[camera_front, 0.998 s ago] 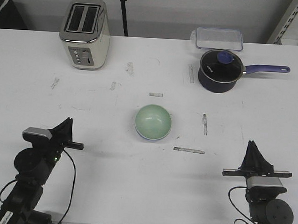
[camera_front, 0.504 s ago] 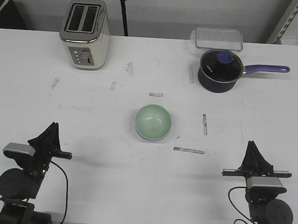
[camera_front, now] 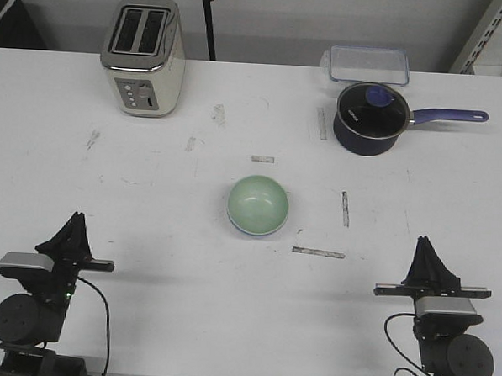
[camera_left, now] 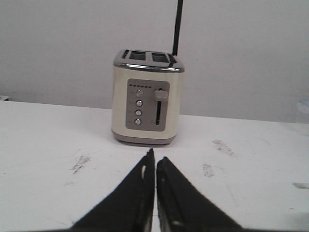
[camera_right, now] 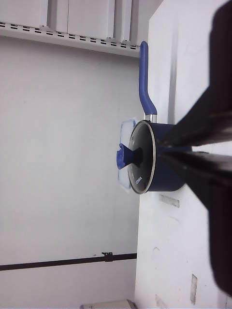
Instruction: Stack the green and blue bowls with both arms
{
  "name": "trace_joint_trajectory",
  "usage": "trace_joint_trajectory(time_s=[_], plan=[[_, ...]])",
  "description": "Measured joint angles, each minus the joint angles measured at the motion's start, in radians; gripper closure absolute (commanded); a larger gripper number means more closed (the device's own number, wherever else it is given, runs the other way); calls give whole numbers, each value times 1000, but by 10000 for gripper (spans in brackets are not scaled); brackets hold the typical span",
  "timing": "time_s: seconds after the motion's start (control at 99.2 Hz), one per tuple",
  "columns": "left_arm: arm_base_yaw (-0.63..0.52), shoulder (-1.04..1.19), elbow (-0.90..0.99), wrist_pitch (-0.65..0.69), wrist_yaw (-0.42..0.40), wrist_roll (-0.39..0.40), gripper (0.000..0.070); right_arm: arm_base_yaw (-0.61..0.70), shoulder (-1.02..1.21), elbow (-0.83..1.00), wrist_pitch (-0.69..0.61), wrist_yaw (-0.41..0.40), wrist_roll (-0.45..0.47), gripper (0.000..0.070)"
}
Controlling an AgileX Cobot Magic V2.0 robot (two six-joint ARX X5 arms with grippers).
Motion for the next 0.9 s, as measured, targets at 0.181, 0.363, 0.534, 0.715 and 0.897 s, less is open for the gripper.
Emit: trace_joint_trajectory(time_s=[0.181,0.363,0.534,0.715,0.897], plan=[[44,-74,-62,9,1,60,698,0,0,0,0,0,0,685],[56,-139,-150,22,1,70,698,0,0,0,0,0,0,685],[56,-178,-219,34,3,70,698,0,0,0,0,0,0,685],[56,-238,-285,24,7,71,698,0,0,0,0,0,0,685],[56,-242,-286,26,8,71,698,0,0,0,0,0,0,685]])
